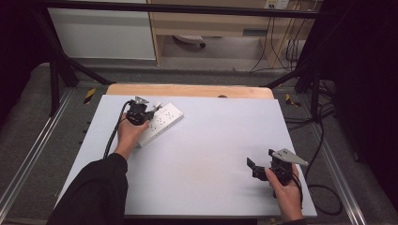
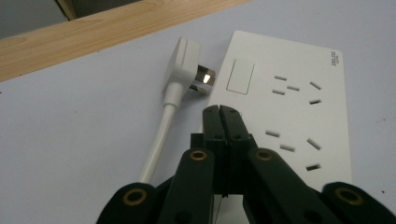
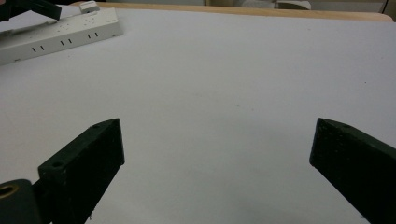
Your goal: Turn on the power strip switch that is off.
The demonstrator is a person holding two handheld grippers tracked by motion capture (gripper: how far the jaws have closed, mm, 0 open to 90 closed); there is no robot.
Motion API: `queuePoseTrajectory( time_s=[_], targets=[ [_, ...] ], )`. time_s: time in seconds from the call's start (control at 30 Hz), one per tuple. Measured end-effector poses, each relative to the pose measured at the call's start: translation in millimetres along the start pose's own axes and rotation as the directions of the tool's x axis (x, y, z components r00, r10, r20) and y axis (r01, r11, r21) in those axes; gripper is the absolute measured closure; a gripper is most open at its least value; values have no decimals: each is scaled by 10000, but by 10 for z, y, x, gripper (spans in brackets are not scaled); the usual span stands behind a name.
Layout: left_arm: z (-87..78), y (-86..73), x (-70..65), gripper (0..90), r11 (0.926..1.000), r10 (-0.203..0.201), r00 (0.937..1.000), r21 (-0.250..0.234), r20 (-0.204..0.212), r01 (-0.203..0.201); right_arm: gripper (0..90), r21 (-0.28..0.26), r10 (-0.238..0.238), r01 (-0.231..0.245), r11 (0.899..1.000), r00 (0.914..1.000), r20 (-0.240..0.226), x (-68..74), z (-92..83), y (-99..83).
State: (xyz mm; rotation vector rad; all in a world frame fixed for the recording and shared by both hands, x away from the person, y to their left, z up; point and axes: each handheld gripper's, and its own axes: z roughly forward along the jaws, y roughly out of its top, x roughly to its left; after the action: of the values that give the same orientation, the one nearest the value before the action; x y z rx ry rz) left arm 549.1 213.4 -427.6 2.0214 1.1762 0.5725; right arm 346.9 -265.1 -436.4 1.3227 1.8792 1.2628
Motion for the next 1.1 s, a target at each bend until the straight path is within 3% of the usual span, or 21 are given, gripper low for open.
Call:
queuePoseTrajectory(
  time_s=[0.3, 0.33, 0.37, 0.47, 0.57, 0.77, 0.87, 1.1],
  targets=[
    [-22, -43, 1, 900, 9998, -106, 9999, -189, -48, 106, 35, 7, -14, 14, 10000, 10000, -21, 3, -3, 0],
    [-21, -48, 9, 900, 9999, -82, 9998, 85, -163, 84, 35, 10, -23, 23, 10000, 10000, -21, 3, -2, 0],
    [-24, -68, 22, 900, 10000, -49, 9999, -49, -110, 49, 35, 17, -29, 29, 10000, 10000, -21, 4, -1, 0],
    [-41, -98, 67, 900, 9972, -724, 9972, -160, 168, 727, 35, 15, -41, 41, 10000, 10000, -7, 7, 0, 1],
    [-28, -87, 29, 900, 9987, -469, 9988, -200, 108, 472, 35, 9, -14, 14, 10000, 10000, -13, 7, 5, 2],
    [-40, -60, 10, 900, 9970, -374, 9992, -676, 168, 385, 35, 17, -19, 19, 10000, 10000, 2, 0, 4, 0],
    [-12, -75, -2, 900, 9985, -247, 9996, -489, 119, 253, 35, 15, -10, 10, 10000, 10000, -3, -1, 5, 1],
    [17, -71, -25, 900, 9983, -197, 9997, -546, 139, 205, 35, 30, -46, 46, 10000, 10000, -11, 1, 2, 0]
  ],
)
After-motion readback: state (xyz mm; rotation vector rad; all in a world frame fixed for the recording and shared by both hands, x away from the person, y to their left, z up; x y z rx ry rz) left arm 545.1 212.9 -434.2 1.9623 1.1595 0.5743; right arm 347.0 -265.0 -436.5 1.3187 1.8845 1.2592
